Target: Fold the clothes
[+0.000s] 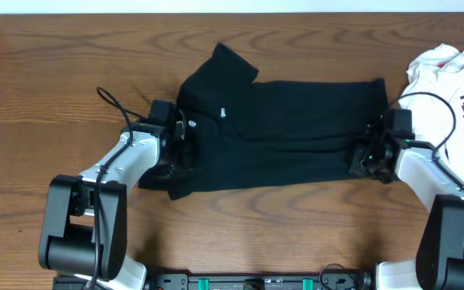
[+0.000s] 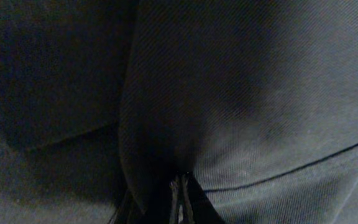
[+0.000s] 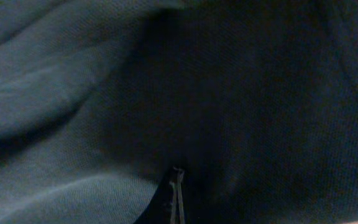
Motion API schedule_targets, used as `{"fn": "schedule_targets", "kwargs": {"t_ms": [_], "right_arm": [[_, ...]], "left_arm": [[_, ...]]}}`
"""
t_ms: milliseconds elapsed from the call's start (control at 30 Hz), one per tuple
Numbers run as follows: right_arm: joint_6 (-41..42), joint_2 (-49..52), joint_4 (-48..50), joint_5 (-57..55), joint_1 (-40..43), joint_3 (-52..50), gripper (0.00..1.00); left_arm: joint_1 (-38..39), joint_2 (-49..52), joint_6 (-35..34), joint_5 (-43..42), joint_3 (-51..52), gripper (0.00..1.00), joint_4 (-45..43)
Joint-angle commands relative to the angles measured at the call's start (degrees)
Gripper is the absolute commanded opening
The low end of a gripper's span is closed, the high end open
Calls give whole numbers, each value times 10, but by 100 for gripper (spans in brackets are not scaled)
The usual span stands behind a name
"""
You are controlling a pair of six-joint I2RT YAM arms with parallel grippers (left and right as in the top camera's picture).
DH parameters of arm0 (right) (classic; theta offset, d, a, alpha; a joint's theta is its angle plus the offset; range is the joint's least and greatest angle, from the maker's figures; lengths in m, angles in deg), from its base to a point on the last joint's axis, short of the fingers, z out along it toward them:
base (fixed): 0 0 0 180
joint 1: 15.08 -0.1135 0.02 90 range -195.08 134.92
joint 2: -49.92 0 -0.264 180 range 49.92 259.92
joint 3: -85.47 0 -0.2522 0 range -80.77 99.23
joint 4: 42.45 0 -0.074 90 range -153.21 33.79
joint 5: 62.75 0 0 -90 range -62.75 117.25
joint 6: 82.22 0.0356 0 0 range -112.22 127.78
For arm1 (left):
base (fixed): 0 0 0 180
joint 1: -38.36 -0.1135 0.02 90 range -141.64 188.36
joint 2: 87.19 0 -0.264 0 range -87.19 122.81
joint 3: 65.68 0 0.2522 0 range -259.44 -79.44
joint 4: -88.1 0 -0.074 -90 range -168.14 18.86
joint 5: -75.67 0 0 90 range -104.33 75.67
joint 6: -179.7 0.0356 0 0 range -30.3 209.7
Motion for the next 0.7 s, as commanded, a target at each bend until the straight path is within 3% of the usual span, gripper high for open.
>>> {"fn": "schedule_targets", "kwargs": {"t_ms": [0, 333, 567, 667], "right_arm": [[21, 26, -46, -26, 19, -36, 1], [63, 25, -126, -75, 35, -11, 1], [61, 17, -221, -39, 33, 100, 6], [39, 7, -258, -9, 33, 167, 11]], "left_arm": [[1, 27, -3, 14, 28, 6, 46], [1, -7, -4, 14, 28, 6, 101], [1, -110, -12, 12, -13, 7, 146], [1, -160, -12, 11, -56, 16, 168]]}}
